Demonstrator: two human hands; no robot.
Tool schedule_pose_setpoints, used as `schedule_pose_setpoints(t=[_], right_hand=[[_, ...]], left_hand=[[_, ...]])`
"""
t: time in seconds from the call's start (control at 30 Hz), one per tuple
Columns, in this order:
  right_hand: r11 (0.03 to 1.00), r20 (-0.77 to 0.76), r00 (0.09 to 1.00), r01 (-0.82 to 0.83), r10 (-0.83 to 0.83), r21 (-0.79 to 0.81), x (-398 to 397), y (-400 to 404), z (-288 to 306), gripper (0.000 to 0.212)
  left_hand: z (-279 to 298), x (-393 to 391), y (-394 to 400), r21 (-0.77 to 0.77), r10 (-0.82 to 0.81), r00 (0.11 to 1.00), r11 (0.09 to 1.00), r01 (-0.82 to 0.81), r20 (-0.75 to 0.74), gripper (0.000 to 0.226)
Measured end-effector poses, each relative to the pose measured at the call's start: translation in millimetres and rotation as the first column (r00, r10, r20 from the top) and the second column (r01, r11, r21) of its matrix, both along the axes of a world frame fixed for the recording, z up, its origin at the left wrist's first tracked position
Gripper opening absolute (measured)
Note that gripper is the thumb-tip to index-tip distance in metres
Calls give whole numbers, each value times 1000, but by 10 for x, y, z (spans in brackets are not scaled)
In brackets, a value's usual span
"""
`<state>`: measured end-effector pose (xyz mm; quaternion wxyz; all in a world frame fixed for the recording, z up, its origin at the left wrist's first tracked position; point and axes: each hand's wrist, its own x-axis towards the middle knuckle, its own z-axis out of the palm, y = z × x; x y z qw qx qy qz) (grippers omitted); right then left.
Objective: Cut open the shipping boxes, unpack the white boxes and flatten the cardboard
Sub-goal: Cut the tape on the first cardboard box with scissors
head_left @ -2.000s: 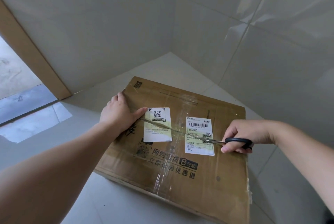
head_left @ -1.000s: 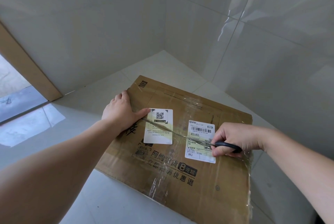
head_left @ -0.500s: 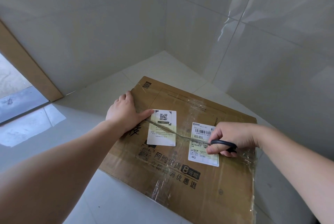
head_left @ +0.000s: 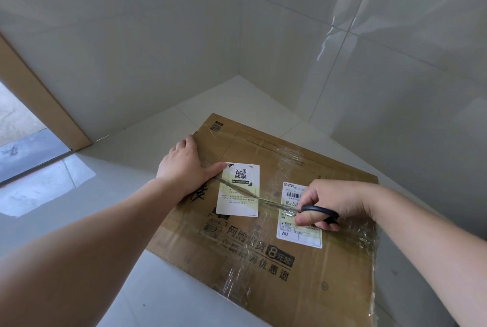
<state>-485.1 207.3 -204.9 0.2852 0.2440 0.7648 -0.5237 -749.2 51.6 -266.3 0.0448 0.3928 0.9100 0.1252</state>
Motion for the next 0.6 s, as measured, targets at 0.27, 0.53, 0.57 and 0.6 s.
schedule_pose_setpoints(t=[0.27,0.53,0.57,0.6], right_hand=[[999,-45,999,-16,18,45,-70,-63,-49,43],[999,-91,996,-22,26,48,-60,-62,-48,46],[1000,-79,997,-4,6,27,-74,-69,-45,46],[1000,-73,997,6,-5,17,-93,-82,-41,45]], left_hand=[[1,69,28,-1,-9,1000,1000,9,2,107],[10,79,28,-8,-5,1000,1000,5,10,108],[12,83,27,-9,-6,1000,1000,6,12,108],[15,86,24,-9,-7,1000,1000,7,13,107]])
